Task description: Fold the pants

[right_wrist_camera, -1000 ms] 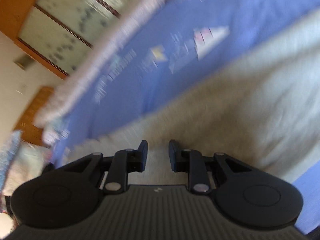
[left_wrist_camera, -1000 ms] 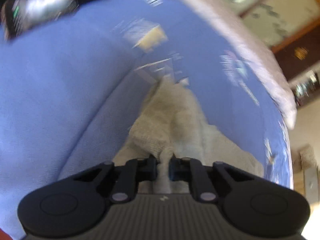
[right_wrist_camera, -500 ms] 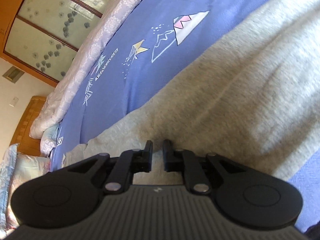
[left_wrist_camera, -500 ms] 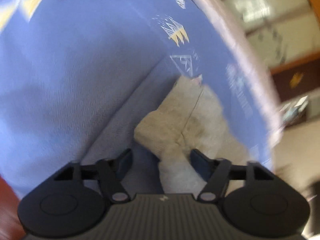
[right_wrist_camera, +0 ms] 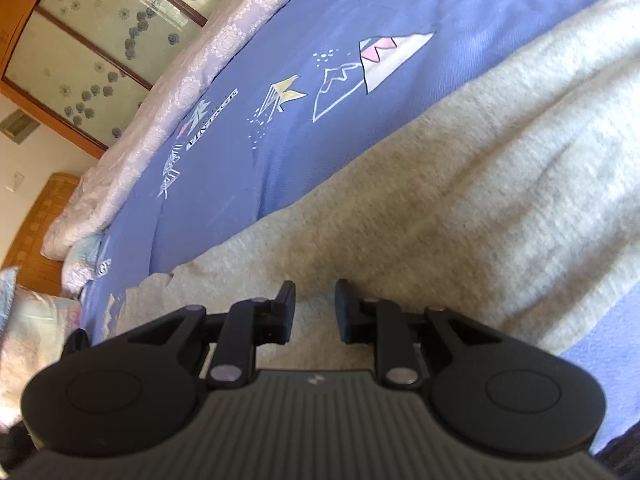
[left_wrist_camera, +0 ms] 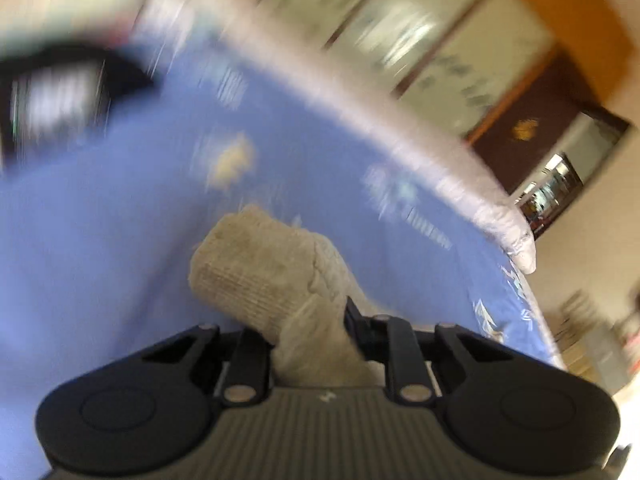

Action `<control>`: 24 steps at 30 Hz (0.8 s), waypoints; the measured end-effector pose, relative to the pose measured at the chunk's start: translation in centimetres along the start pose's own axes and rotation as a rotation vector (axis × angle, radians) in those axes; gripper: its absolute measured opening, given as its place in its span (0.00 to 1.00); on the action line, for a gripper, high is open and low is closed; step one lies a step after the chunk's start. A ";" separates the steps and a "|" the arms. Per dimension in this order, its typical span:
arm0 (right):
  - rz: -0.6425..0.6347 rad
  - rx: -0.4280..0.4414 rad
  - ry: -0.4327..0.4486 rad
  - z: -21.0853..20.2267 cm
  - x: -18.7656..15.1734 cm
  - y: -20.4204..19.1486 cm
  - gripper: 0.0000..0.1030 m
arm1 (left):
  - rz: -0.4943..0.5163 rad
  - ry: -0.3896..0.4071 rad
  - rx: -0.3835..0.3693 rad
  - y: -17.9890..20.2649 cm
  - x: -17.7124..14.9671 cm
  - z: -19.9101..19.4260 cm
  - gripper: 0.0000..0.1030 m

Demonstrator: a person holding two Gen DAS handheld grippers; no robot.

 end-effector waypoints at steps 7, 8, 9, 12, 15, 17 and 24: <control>-0.006 -0.008 0.000 0.9 -0.3 -0.1 0.23 | -0.046 -0.241 0.237 -5.3 -5.4 3.9 0.23; -0.007 -0.010 -0.002 1.0 -0.3 -0.2 0.23 | -0.034 -0.197 0.230 -5.0 -5.6 3.5 0.27; -0.008 -0.009 -0.006 1.0 -0.2 -0.2 0.23 | -0.005 -0.197 0.245 -4.6 -5.6 3.1 0.35; -0.006 0.003 -0.018 1.0 -0.1 -0.1 0.23 | 0.031 -0.173 0.293 -4.5 -4.9 0.7 0.54; 0.004 0.013 -0.025 1.1 -0.1 -0.3 0.23 | -0.019 -0.123 0.298 -5.7 -3.4 -3.2 0.54; 0.007 0.024 -0.031 1.1 0.0 -0.1 0.23 | -0.051 -0.061 0.364 -7.4 -1.9 -6.8 0.54; -0.064 0.005 0.084 -2.4 2.9 0.6 0.26 | 0.216 0.032 0.407 -1.7 2.5 -6.0 0.54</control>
Point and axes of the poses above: each gripper's, at about its wrist camera, not at the fingertips, and z roughly the way its jaws point, y to its right, x to its top, the point moved 8 cm from there along z, roughly the way its jaws point, and after that the axes turned 2 degrees about x, right-handed, at the moved point
